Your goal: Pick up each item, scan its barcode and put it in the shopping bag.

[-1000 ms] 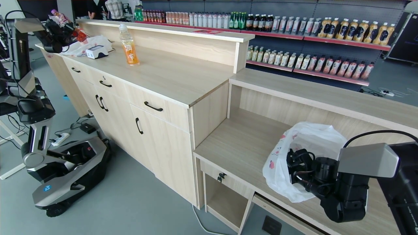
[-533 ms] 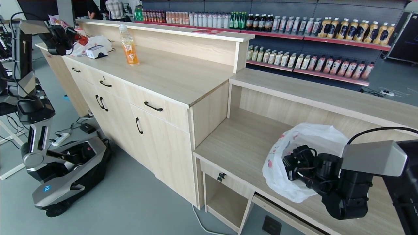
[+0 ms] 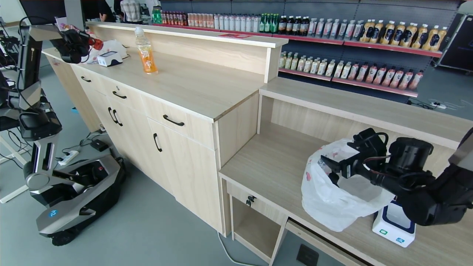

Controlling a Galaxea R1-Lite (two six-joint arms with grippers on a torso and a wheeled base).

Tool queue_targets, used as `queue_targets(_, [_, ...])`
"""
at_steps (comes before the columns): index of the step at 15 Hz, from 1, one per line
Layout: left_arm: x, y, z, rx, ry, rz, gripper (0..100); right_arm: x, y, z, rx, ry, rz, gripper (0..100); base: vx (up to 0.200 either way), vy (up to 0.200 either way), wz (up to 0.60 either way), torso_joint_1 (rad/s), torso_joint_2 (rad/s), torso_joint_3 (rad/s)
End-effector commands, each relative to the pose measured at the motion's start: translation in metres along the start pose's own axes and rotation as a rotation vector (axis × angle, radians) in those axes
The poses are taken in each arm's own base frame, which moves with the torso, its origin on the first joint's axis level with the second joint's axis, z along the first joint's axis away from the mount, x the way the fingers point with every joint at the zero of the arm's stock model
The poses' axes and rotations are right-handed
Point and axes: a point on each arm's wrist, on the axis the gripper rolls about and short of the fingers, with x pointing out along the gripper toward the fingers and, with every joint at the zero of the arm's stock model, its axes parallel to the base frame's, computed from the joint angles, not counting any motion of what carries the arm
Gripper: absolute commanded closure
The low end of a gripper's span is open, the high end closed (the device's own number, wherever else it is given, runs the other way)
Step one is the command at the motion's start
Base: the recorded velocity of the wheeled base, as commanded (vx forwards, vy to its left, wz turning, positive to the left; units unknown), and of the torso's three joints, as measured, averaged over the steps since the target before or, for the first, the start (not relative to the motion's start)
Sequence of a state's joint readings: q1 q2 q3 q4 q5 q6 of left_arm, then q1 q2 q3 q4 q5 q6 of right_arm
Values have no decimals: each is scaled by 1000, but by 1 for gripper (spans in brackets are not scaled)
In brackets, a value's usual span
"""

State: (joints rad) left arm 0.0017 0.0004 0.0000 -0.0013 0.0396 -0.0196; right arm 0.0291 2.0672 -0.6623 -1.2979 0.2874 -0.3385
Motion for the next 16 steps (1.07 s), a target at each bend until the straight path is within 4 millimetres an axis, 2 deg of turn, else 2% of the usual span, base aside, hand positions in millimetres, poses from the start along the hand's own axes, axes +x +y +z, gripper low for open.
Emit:
queue_targets(1, [0, 0, 0, 0, 1, 0, 0, -69, -17, 67, -98, -130, -105, 0, 0, 0, -600, -2, 2, 2])
queue_targets(3, [0, 0, 0, 0, 1, 0, 0, -112, -33, 91, -168, -139, -203, 0, 0, 0, -600, -7, 2, -2])
queue_targets(4, [0, 0, 0, 0, -1, 0, 0, -129, -39, 97, -169, -118, -240, 0, 0, 0, -600, -2, 2, 2])
queue_targets(6, [0, 0, 0, 0, -1, 0, 0, -153, -50, 99, -160, -47, -315, 0, 0, 0, -600, 17, 7, 2])
queue_targets(9, [0, 0, 0, 0, -1, 0, 0, -196, -63, 96, -119, 96, -539, 0, 0, 0, -600, 2, 4, 4])
queue_targets(10, [0, 0, 0, 0, -1, -1, 0, -214, -66, 90, -69, 213, -636, 0, 0, 0, -600, 12, 12, -2])
queue_targets(12, [0, 0, 0, 0, -1, -1, 0, -225, -69, 80, -6, 327, -708, 0, 0, 0, -600, 2, 5, 5])
queue_targets(13, [0, 0, 0, 0, -1, 0, 0, -229, -74, 67, 39, 413, -763, 0, 0, 0, -600, 2, -2, 2])
queue_targets(15, [0, 0, 0, 0, -1, 0, 0, -223, -86, 44, 93, 507, -773, 0, 0, 0, -600, 5, 7, 2])
queue_targets(16, [0, 0, 0, 0, -1, 0, 0, -219, -93, 26, 124, 578, -759, 0, 0, 0, 0, 0, 0, 0])
